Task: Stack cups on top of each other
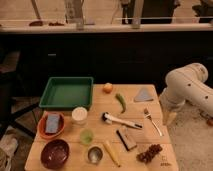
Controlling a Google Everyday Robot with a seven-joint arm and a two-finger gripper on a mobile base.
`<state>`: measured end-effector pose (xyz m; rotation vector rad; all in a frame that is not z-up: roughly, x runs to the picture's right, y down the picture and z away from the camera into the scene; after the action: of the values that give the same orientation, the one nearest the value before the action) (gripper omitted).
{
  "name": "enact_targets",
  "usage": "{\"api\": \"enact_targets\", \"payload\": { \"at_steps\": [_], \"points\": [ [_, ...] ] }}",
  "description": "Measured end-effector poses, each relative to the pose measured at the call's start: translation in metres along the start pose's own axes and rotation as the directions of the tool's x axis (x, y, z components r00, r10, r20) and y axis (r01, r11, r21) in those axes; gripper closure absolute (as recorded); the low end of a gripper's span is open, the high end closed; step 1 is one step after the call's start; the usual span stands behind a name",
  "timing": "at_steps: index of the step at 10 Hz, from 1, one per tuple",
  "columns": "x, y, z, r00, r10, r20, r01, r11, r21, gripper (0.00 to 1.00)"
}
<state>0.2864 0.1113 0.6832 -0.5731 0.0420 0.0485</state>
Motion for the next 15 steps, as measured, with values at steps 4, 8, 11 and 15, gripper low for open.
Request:
{"api": "enact_targets", "payload": {
  "at_steps": [4, 8, 11, 15],
  "points": [
    [0.0, 0.0, 0.0, 1.0, 0.0, 0.0, 0.0, 1.0, 0.0, 0.2],
    [-0.01, 0.005, 0.0, 0.983, -0.18, 0.043, 0.18, 0.984, -0.008, 0.2],
    [-0.025, 0.014, 0.0, 0.866, -0.496, 0.067, 0.497, 0.868, 0.011, 0.2],
    [-0.034, 0.019, -0.001, 0.76, -0.646, 0.066, 0.646, 0.763, 0.028, 0.2]
  ]
}}
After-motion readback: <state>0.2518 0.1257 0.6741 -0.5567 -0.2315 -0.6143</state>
